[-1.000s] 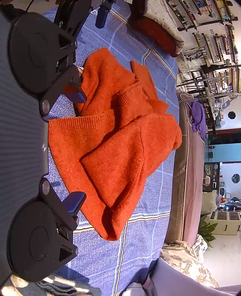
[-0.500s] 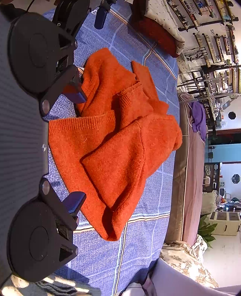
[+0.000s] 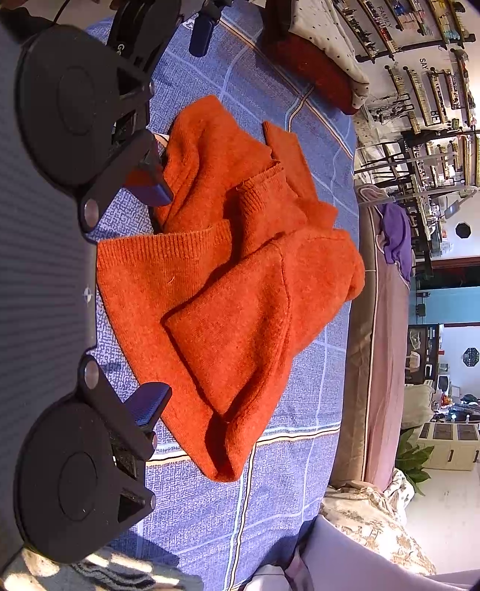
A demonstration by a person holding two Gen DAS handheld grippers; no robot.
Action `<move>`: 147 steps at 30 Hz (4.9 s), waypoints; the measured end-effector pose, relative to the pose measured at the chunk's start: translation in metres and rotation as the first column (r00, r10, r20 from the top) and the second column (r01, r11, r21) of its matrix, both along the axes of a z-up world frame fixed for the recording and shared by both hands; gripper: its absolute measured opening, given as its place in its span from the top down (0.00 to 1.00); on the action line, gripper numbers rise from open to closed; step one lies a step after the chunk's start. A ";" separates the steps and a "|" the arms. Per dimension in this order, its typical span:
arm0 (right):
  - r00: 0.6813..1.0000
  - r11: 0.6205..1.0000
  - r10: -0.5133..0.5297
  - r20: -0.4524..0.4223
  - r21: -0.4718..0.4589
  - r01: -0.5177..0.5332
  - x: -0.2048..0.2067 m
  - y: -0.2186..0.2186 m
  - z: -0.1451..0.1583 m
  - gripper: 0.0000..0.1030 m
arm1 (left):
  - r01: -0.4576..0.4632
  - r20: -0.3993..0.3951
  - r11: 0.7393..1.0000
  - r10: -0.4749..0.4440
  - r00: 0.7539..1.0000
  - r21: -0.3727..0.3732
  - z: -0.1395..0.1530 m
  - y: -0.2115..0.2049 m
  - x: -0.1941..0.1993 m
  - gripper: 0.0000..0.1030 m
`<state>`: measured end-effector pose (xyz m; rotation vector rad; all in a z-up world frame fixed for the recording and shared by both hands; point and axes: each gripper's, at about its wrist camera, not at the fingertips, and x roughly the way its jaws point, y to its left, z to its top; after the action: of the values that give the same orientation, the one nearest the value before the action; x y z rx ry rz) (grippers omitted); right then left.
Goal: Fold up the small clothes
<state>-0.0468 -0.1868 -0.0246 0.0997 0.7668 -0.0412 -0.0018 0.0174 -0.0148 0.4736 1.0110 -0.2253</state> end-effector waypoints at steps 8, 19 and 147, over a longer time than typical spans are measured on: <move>1.000 1.000 -0.003 -0.007 0.002 0.003 0.000 -0.001 -0.002 0.00 | -0.002 0.002 1.000 0.002 1.000 -0.009 0.001 0.000 -0.002 0.00; 1.000 1.000 0.008 -0.008 0.000 -0.008 0.002 0.002 -0.007 0.00 | -0.007 -0.001 1.000 0.007 1.000 -0.007 -0.010 0.005 0.004 0.00; 0.973 0.982 0.183 -0.139 0.067 -0.175 -0.114 -0.051 -0.031 0.47 | -0.052 -0.049 0.814 0.029 0.998 -0.578 -0.047 -0.010 0.071 0.25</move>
<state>-0.1609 -0.2383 -0.0560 0.0799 0.9191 0.1455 0.0690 0.0078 -0.0616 -0.1149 0.9313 -0.4897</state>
